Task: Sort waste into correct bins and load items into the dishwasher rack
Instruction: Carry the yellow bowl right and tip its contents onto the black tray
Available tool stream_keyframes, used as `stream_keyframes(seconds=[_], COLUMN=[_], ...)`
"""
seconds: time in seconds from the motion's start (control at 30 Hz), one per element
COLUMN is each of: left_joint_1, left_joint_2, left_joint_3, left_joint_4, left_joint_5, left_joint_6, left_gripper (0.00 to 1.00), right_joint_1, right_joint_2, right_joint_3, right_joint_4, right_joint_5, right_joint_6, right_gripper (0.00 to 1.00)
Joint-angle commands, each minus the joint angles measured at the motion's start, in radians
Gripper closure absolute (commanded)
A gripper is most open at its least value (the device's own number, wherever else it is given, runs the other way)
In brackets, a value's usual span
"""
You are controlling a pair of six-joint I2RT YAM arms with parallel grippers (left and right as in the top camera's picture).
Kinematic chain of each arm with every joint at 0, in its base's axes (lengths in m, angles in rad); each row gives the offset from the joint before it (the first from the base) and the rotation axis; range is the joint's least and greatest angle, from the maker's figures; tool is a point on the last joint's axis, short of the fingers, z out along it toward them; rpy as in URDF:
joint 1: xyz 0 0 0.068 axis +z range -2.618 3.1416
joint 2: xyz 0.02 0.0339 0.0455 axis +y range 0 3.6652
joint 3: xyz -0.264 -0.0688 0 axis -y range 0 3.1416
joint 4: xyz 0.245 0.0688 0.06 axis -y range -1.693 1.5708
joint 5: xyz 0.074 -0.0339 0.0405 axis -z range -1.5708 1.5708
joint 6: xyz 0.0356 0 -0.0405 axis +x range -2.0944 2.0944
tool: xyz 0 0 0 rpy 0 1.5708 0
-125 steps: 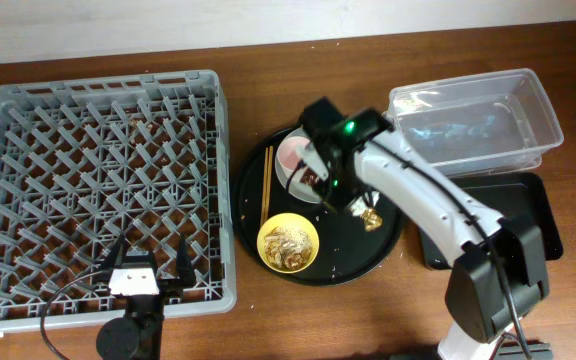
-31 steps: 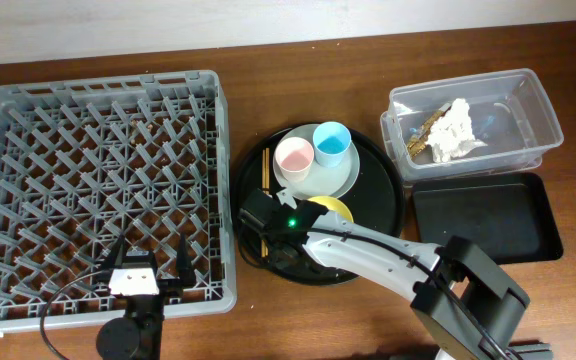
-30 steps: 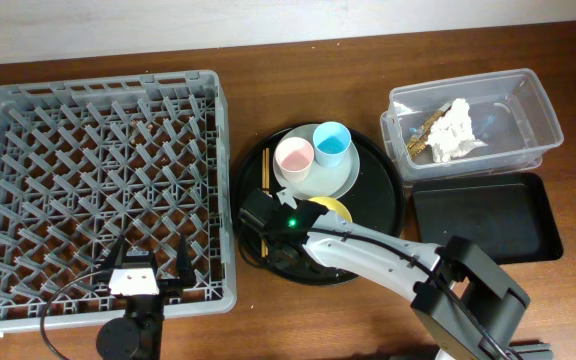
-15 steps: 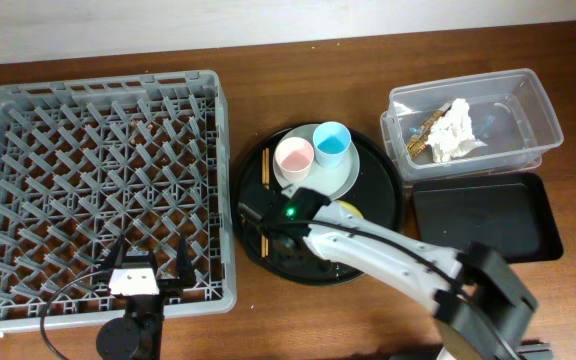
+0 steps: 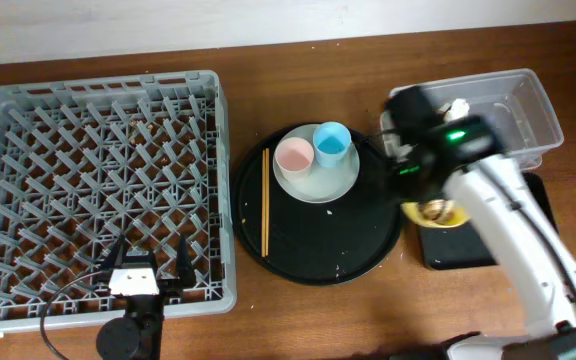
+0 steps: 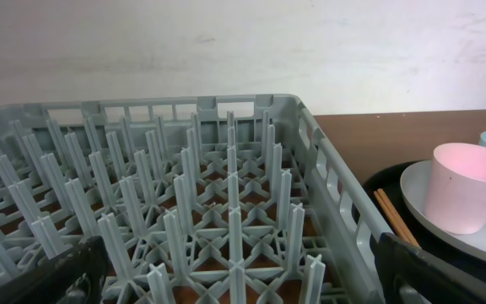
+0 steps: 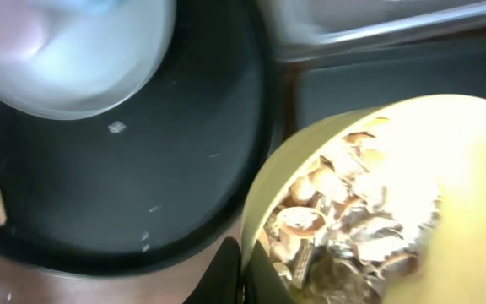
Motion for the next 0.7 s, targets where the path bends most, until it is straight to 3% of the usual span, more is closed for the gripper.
stream_keyframes(seconds=[0.0,0.23,0.47,0.67], left_joint_1=[-0.005,-0.005,-0.005,-0.005], left_joint_2=[-0.005,-0.005,-0.005,-0.005], left_joint_3=[-0.007,-0.007,-0.007,-0.007], left_joint_4=[0.003,0.003,0.003,0.003], left_joint_5=[0.011,0.011,0.011,0.011], left_joint_6=[0.015,0.016,0.016,0.016], left_gripper=[0.01,0.01,0.01,0.01], right_joint_1=[-0.207,-0.547,-0.814,-0.995], right_joint_2=[-0.024,-0.024,-0.024,-0.024], right_joint_3=[0.008,-0.081,-0.375,-0.516], right_joint_4=[0.013,0.091,0.357,0.483], right_joint_5=[-0.264,-0.51,-0.834,-1.168], right_joint_6=[-0.199,-0.324,-0.425,-0.562], right_gripper=[0.96,0.96,0.96,0.96])
